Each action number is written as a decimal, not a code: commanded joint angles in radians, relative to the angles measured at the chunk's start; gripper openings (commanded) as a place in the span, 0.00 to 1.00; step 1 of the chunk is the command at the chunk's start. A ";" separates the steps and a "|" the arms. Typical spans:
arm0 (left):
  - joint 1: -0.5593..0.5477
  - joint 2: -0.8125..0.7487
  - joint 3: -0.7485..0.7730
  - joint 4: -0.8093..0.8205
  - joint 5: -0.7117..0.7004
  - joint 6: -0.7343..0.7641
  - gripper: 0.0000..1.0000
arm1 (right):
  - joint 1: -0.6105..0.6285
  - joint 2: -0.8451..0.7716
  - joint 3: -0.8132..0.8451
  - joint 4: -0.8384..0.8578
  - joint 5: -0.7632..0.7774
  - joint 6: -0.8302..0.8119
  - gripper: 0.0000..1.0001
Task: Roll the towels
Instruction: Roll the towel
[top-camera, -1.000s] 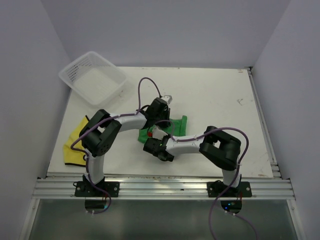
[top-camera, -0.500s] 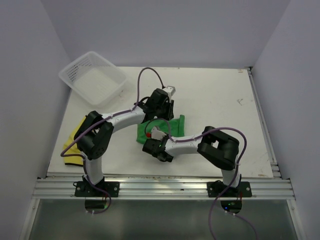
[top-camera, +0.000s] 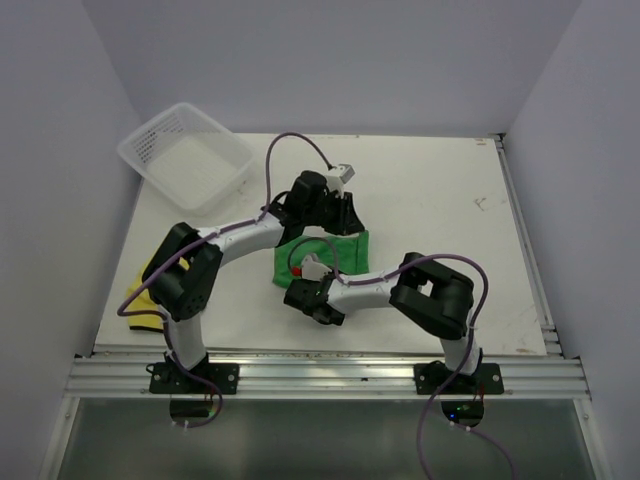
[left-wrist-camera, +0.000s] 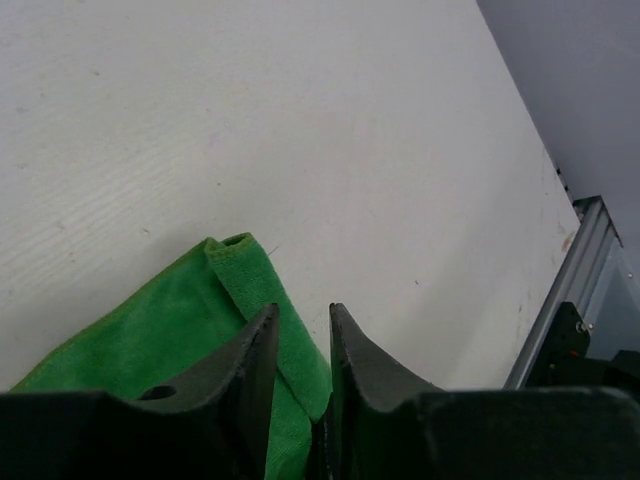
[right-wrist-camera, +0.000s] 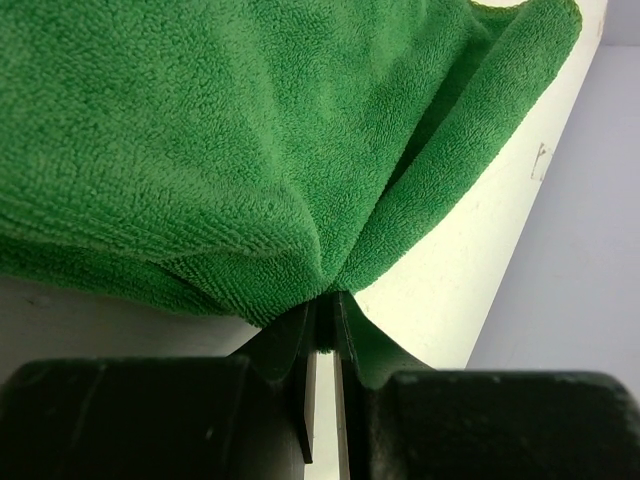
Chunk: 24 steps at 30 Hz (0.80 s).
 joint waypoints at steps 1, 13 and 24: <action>0.009 -0.010 -0.031 0.183 0.169 -0.047 0.28 | -0.001 0.038 0.017 0.045 -0.054 0.039 0.00; 0.009 0.098 -0.088 0.284 0.262 -0.060 0.19 | -0.013 0.047 0.025 0.040 -0.063 0.036 0.00; 0.007 0.164 -0.107 0.362 0.288 -0.078 0.17 | -0.013 0.066 0.036 0.031 -0.074 0.037 0.00</action>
